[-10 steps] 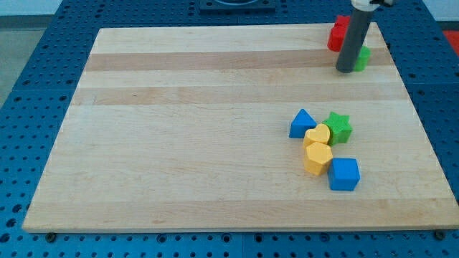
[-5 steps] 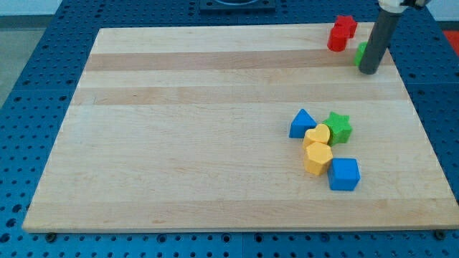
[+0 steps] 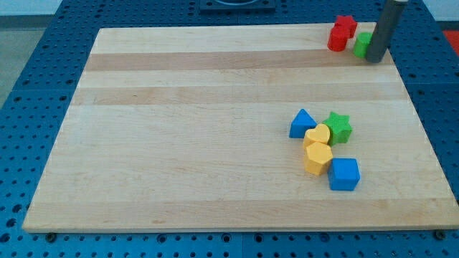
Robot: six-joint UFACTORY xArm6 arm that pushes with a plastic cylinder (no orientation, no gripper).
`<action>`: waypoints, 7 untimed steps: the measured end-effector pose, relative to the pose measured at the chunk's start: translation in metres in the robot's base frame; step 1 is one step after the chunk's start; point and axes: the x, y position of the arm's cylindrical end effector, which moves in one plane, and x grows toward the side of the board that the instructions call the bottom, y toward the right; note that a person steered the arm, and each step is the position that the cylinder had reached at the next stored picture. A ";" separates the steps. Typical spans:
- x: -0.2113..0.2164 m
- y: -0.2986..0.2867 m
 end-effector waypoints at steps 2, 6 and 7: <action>0.005 0.000; 0.187 -0.010; 0.204 -0.043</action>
